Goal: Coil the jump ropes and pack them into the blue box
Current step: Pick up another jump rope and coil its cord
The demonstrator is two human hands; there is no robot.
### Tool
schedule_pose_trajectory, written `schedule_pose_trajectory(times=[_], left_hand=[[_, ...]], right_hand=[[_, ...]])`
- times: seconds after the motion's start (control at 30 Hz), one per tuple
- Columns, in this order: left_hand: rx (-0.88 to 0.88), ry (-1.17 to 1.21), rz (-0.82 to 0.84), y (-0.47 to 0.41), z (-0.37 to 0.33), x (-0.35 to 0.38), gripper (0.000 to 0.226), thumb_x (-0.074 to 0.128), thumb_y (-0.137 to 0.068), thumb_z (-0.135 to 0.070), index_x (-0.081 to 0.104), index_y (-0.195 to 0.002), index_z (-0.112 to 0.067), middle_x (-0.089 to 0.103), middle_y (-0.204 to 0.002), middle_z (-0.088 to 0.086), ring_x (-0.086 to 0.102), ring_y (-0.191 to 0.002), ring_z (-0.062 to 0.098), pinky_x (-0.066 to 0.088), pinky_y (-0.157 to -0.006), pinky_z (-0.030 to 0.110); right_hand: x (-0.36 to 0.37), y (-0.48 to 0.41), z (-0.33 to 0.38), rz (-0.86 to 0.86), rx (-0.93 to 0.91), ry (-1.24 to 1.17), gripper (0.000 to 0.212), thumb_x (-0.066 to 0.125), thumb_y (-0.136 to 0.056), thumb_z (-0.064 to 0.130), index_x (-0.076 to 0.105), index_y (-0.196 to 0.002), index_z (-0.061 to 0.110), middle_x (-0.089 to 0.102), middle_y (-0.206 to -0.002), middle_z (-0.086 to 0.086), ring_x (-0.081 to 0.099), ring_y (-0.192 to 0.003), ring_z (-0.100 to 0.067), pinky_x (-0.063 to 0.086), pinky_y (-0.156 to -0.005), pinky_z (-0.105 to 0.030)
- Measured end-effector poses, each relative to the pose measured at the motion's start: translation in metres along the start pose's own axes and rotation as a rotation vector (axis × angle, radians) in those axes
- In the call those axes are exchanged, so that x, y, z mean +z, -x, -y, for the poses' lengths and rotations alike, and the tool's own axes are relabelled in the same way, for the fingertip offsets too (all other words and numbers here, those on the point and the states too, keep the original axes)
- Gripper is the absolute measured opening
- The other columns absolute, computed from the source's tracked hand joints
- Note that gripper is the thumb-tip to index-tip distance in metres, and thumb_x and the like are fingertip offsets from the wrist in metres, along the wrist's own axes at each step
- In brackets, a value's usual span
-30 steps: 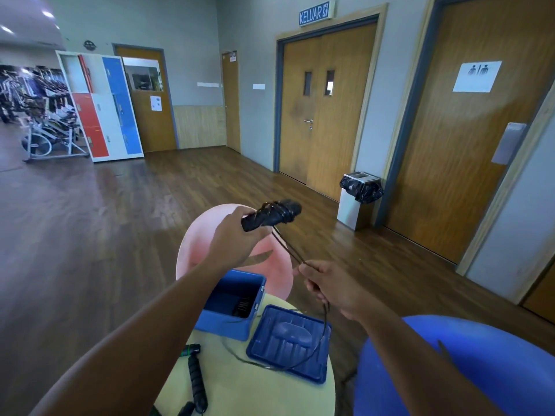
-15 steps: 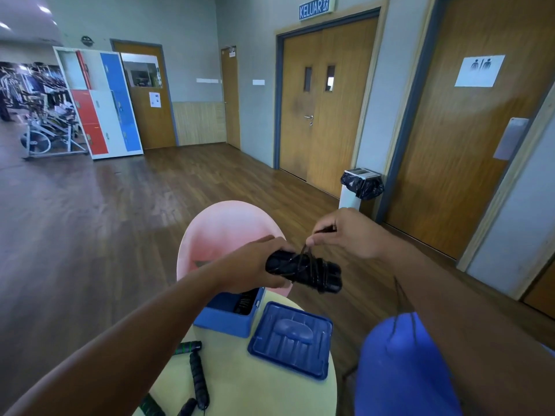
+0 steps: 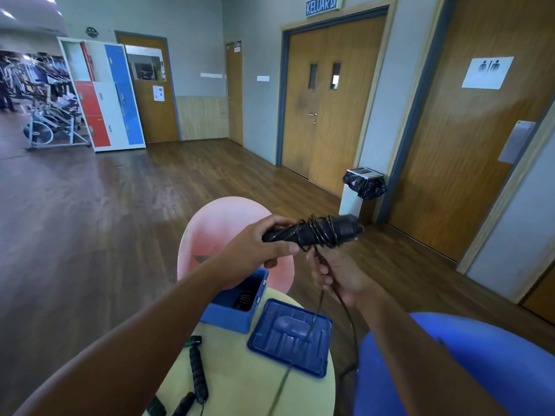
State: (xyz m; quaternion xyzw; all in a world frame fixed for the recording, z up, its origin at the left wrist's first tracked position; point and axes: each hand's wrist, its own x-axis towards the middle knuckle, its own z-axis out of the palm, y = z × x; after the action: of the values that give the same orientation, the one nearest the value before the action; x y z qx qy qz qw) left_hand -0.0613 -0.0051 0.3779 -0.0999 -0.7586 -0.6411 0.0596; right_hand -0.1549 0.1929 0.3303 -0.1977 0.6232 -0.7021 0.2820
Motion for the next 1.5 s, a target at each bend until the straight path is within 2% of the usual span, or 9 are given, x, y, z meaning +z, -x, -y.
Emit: schedule_pose_trajectory(times=[0.2, 0.33, 0.6, 0.73, 0.87, 1.03, 1.13, 1.27, 1.5], left_hand=[[-0.100, 0.013, -0.359, -0.014, 0.005, -0.011, 0.031, 0.072, -0.092, -0.011, 0.059, -0.120, -0.011, 0.058, -0.092, 0.002, 0.055, -0.069, 0.008, 0.047, -0.050, 0.010], [-0.116, -0.469, -0.596, -0.022, 0.021, -0.030, 0.039, 0.075, -0.090, -0.023, 0.055, -0.122, -0.014, 0.058, -0.106, 0.003, 0.057, -0.086, 0.017, 0.042, -0.060, 0.015], [-0.107, -1.247, -0.209, -0.021, 0.046, -0.039, 0.053, 0.068, -0.094, -0.029, 0.042, -0.138, -0.016, 0.044, -0.129, 0.012, 0.055, -0.113, 0.034, 0.048, -0.089, 0.044], [-0.005, -1.092, 0.108, -0.010, 0.041, -0.035, 0.055, 0.076, -0.087, -0.033, 0.043, -0.132, -0.026, 0.047, -0.124, -0.004, 0.055, -0.108, 0.017, 0.048, -0.092, 0.031], [0.070, -0.860, 0.178, 0.007, 0.024, -0.014, 0.062, 0.083, -0.082, -0.029, 0.031, -0.116, -0.032, 0.057, -0.109, -0.011, 0.059, -0.092, -0.002, 0.049, -0.077, 0.010], [0.145, -0.590, 0.075, 0.020, 0.002, 0.003, 0.071, 0.085, -0.079, -0.012, 0.035, -0.118, -0.044, 0.058, -0.111, -0.018, 0.061, -0.099, -0.012, 0.050, -0.083, 0.009], [0.142, -0.458, -0.011, 0.022, -0.007, 0.005, 0.069, 0.082, -0.082, -0.011, 0.043, -0.124, -0.050, 0.065, -0.107, -0.026, 0.062, -0.103, -0.013, 0.044, -0.087, 0.005], [0.182, -0.452, -0.108, 0.015, -0.004, 0.003, 0.059, 0.077, -0.083, -0.038, 0.050, -0.132, -0.057, 0.062, -0.118, -0.007, 0.059, -0.109, 0.003, 0.044, -0.097, 0.017], [0.068, -0.596, -0.375, -0.001, 0.000, -0.014, 0.059, 0.072, -0.093, -0.018, 0.049, -0.147, -0.027, 0.055, -0.124, 0.003, 0.057, -0.102, -0.002, 0.038, -0.078, -0.002]], right_hand=[[0.014, 0.010, -0.006, -0.058, 0.054, 0.282, 0.035, 0.048, -0.101, 0.037, 0.058, -0.094, 0.004, 0.041, -0.055, 0.005, 0.033, -0.044, -0.007, 0.029, -0.039, -0.019], [0.019, 0.012, 0.003, 0.012, 0.107, 0.317, 0.033, 0.056, -0.099, 0.024, 0.060, -0.116, -0.003, 0.045, -0.055, 0.007, 0.040, -0.046, -0.009, 0.038, -0.044, -0.022], [0.030, 0.026, 0.060, 0.109, 0.025, 0.653, 0.015, 0.059, -0.097, 0.022, 0.067, -0.105, 0.013, 0.050, -0.057, 0.006, 0.044, -0.043, -0.007, 0.041, -0.040, -0.023], [0.019, 0.022, 0.089, -0.087, -0.207, 0.944, 0.016, 0.059, -0.097, 0.029, 0.067, -0.083, 0.027, 0.052, -0.052, 0.008, 0.044, -0.043, -0.006, 0.041, -0.049, -0.026], [0.004, 0.010, 0.091, -0.113, -0.288, 0.843, 0.015, 0.064, -0.093, 0.032, 0.073, -0.087, 0.022, 0.047, -0.052, 0.006, 0.039, -0.042, -0.007, 0.037, -0.045, -0.021], [-0.015, 0.000, 0.062, -0.115, -0.205, 0.571, 0.017, 0.075, -0.080, 0.036, 0.076, -0.085, 0.021, 0.061, -0.059, 0.004, 0.051, -0.053, -0.012, 0.042, -0.049, -0.021], [-0.025, -0.002, 0.027, -0.175, -0.151, 0.372, 0.030, 0.080, -0.072, 0.009, 0.066, -0.098, 0.014, 0.070, -0.089, -0.001, 0.066, -0.087, -0.021, 0.058, -0.078, -0.031], [0.003, 0.010, 0.001, -0.147, -0.152, 0.279, 0.015, 0.055, -0.099, 0.014, 0.065, -0.090, 0.008, 0.053, -0.066, 0.004, 0.045, -0.052, -0.006, 0.039, -0.046, -0.019], [0.027, 0.021, -0.021, -0.101, -0.078, 0.586, 0.030, 0.049, -0.102, 0.028, 0.064, -0.102, 0.003, 0.046, -0.057, 0.006, 0.036, -0.047, -0.007, 0.032, -0.045, -0.022]])
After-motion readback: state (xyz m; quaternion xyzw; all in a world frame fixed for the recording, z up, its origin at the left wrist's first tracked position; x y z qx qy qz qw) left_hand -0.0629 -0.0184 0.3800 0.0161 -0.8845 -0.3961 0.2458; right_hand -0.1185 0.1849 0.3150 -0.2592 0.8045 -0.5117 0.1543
